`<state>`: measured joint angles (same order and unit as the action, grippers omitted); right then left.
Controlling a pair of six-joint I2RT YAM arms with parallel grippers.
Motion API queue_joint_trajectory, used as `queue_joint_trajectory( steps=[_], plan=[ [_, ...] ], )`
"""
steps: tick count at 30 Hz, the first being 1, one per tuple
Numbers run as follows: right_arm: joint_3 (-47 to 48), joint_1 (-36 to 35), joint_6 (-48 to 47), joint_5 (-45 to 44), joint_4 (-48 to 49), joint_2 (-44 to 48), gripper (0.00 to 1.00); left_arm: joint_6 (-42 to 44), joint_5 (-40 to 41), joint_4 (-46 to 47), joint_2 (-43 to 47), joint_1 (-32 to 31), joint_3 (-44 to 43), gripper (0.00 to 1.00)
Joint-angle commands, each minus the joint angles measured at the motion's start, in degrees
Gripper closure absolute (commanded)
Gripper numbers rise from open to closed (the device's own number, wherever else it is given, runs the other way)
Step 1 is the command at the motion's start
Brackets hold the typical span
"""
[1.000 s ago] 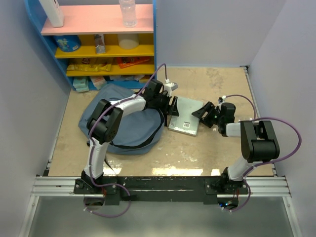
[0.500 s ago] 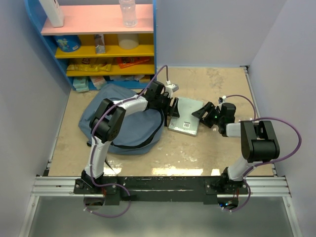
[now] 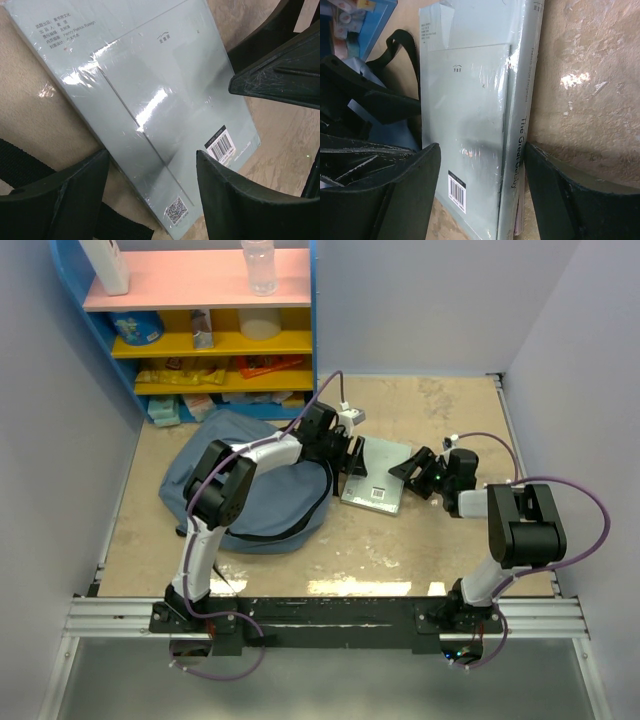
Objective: Pack the student bag
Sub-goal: Pick up the book from the center of the board.
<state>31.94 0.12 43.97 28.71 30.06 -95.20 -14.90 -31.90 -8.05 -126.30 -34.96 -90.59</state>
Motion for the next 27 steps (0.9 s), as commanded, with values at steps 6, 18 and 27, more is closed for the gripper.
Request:
queue_joint_trajectory(
  steps=[6,18,27],
  plan=[
    [-2.76,-0.21,-0.46,0.12,-5.10,-2.36,0.28,-0.75,-2.38,0.41,0.09,-4.50,-4.33,0.26],
    [-5.93,1.90,2.44,3.10,0.87,-3.59,0.29,-2.51,-4.75,0.76,-1.67,-7.75,-8.99,0.26],
    [-7.16,2.25,2.18,1.79,-0.26,-1.49,0.30,-0.22,-4.49,-1.70,2.54,-4.07,-5.04,0.26]
  ],
)
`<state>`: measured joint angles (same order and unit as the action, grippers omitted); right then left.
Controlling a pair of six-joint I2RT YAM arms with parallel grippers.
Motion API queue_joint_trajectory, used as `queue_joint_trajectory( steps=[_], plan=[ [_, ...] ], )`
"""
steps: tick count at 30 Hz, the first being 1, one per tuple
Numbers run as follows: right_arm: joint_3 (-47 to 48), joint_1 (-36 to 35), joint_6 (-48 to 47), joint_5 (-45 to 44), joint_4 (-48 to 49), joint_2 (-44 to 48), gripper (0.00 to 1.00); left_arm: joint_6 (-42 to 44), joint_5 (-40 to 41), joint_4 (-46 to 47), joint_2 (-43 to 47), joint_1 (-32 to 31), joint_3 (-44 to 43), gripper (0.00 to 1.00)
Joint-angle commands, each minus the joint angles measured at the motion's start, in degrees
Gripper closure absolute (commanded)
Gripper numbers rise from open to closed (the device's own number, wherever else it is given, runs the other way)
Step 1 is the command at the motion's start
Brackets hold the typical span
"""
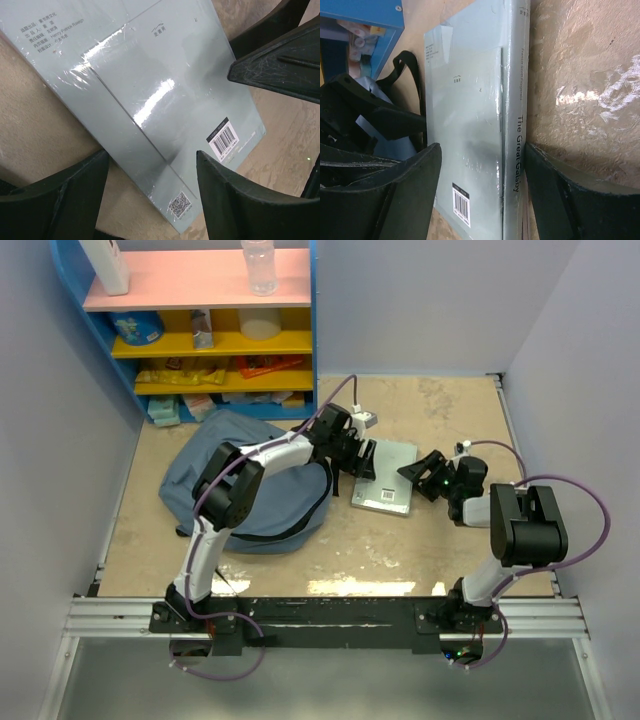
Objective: Pack the student bag
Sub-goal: Pick up the book from the center of the board.
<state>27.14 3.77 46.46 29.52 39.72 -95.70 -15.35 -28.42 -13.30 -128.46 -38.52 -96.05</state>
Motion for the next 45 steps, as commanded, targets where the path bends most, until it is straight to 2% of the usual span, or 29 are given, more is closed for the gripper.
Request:
queue_joint_trajectory(
  steps=[1,7,16,23,33,45],
  plan=[
    [-2.00,-1.40,-0.58,0.63,-10.63,-0.63,0.30,0.24,-7.96,3.54,5.93,0.11,1.21,0.26],
    [-1.73,-1.49,-0.93,0.01,-11.34,-0.19,0.29,0.06,-8.49,2.93,6.47,0.20,2.01,0.26],
    [-1.38,-1.48,-0.75,0.19,-10.98,-0.80,0.29,2.35,-2.43,0.21,6.74,1.87,4.46,0.26],
    [-1.47,-1.49,-1.02,0.28,-10.81,-0.72,0.29,3.31,-1.11,1.00,8.58,2.75,7.02,0.26],
    [-1.56,-1.49,-1.02,0.45,-10.90,-0.72,0.29,0.15,-5.76,4.69,7.54,1.35,6.67,0.25],
    [-1.65,-1.40,-1.19,0.72,-11.25,-0.54,0.29,0.15,-4.36,3.63,5.77,1.17,5.70,0.25]
  ],
)
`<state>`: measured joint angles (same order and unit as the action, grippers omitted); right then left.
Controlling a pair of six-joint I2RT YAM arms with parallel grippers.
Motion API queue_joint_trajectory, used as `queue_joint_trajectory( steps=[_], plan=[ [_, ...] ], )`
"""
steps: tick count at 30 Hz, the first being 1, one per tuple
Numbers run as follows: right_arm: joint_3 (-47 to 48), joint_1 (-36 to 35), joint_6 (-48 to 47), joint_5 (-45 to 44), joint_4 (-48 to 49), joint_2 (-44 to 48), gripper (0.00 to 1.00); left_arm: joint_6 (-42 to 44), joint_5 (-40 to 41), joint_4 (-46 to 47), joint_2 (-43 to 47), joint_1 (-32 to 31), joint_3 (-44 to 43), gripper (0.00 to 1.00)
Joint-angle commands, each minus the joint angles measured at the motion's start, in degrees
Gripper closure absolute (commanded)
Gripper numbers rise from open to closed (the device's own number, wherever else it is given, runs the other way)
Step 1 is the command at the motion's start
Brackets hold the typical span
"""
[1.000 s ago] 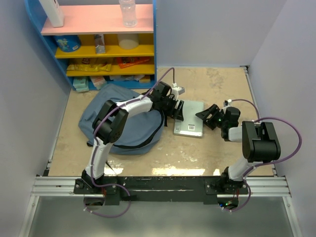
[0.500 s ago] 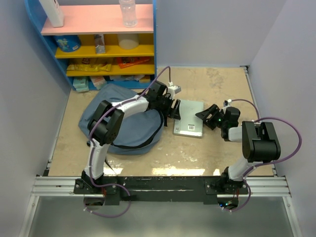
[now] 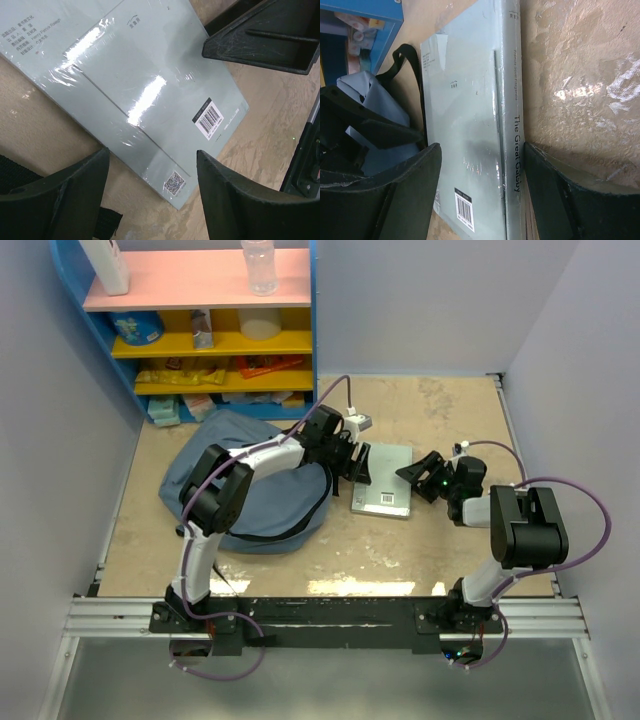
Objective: Pack the student bag
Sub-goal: Pick up the book from the center of the board.
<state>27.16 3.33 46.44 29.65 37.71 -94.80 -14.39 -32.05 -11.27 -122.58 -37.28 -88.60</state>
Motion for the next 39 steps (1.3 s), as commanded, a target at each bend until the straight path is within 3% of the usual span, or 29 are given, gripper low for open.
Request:
queue_joint_trajectory(
  steps=[1,31,34,39],
  plan=[
    [-1.76,-0.96,-1.17,0.50,-9.15,-1.09,0.29,-0.99,-0.73,1.51,-0.28,-0.08,-1.93,0.25],
    [-2.46,0.53,-1.44,1.55,-8.80,-0.73,0.29,-2.31,-2.05,1.42,-1.69,-1.92,-4.39,0.25],
    [-3.51,0.62,-0.12,2.34,-7.14,-0.91,0.29,-2.22,-2.14,1.25,-1.08,-2.71,-4.92,0.25],
    [-9.04,0.89,6.46,8.22,6.47,-0.92,0.33,-2.57,-1.52,1.42,-1.34,-3.59,-5.88,0.25]
  ],
)
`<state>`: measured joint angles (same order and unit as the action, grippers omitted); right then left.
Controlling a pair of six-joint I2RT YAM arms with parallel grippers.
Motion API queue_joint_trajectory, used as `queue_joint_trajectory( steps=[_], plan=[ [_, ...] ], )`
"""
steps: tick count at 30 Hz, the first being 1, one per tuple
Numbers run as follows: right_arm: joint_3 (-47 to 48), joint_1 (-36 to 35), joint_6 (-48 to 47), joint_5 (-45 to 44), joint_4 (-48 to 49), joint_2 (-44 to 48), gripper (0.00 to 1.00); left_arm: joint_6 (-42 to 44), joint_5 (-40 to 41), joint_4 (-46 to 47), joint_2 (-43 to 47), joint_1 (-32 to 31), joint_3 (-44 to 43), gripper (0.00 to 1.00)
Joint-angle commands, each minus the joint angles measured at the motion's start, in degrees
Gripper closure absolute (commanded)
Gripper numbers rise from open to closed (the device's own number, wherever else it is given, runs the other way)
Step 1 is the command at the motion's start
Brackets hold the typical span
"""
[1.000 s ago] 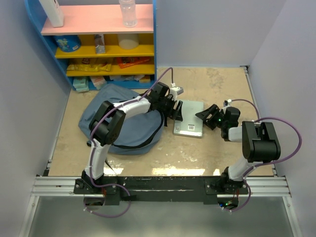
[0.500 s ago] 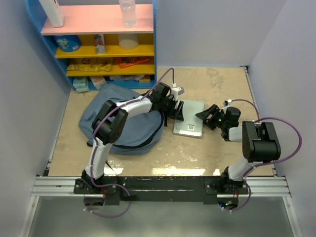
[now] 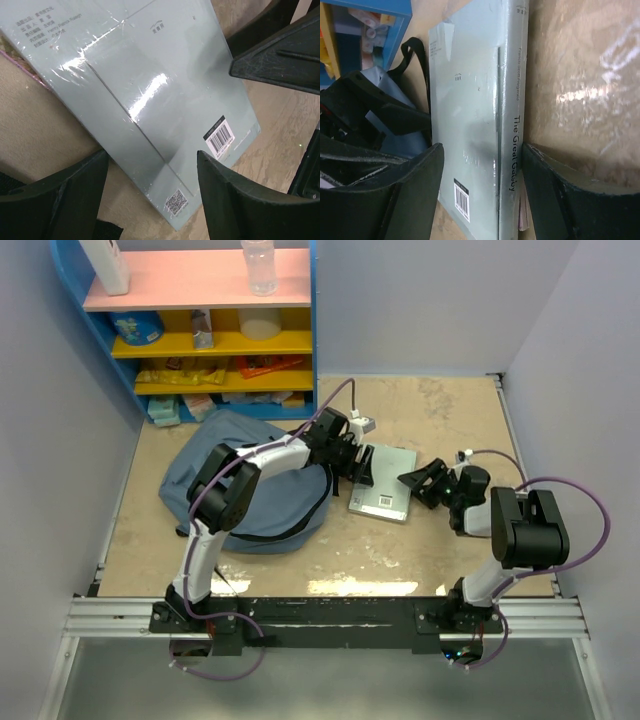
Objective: Pack the student bag
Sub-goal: Pick up the book from the center of the board.
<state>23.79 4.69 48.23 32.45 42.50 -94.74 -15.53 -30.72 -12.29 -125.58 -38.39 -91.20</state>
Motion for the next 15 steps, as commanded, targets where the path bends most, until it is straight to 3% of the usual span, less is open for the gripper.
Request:
queue_joint_trajectory(
  steps=[1,4,10,15],
  plan=[
    [-6.12,-0.47,5.99,5.61,2.58,-0.19,0.35,-1.43,-2.68,2.36,1.39,-2.39,-3.55,0.25],
    [-5.86,-0.47,4.26,4.22,-1.61,7.17,0.35,-1.35,-1.98,2.19,0.95,-2.39,-3.55,0.25],
    [-2.88,-0.56,-1.99,-1.94,-19.64,21.42,0.31,-1.34,-1.71,2.71,0.34,-2.30,-2.76,0.25],
    [-4.01,-0.56,-1.91,-1.77,-20.27,20.13,0.30,-1.35,-1.71,2.71,0.33,-2.30,-2.76,0.25]
  ],
)
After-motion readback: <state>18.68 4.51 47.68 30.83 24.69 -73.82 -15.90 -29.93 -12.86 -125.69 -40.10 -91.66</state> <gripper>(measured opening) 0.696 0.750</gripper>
